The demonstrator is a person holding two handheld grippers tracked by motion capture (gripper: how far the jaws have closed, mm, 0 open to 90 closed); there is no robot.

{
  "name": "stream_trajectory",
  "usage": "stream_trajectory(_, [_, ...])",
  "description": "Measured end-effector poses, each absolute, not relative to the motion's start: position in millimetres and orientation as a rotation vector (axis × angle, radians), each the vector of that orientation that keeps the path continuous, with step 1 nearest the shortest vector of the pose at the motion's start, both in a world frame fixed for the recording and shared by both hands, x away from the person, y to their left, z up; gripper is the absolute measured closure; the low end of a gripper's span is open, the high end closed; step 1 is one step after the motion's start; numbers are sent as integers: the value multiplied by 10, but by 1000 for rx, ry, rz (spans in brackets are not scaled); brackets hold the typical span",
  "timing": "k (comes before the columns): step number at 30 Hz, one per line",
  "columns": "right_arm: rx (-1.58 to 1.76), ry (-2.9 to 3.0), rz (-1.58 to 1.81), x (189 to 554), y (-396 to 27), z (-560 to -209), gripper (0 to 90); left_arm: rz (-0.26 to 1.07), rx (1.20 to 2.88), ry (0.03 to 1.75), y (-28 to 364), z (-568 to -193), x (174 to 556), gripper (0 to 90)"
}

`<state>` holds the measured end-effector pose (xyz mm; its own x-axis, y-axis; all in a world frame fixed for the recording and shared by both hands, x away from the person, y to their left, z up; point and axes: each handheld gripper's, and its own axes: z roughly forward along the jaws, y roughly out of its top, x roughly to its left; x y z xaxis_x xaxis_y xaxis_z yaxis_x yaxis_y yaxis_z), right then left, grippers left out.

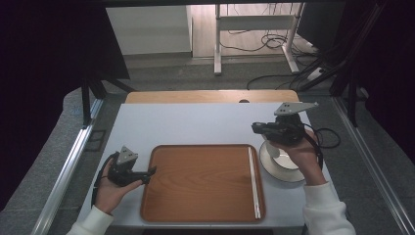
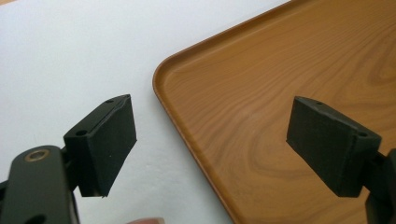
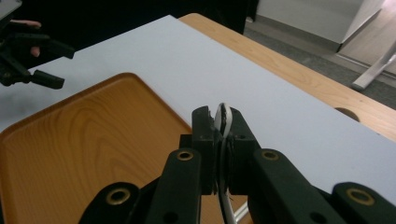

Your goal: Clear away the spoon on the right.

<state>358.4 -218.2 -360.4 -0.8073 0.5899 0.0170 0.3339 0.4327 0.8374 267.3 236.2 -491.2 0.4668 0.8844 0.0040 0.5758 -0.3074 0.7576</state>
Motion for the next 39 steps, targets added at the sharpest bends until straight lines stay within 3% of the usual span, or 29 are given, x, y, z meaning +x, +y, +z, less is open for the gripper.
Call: stream_trajectory(39, [625, 2724, 1127, 3415, -1389, -4067, 845, 562, 2020, 1207, 2369, -4909, 2684, 155])
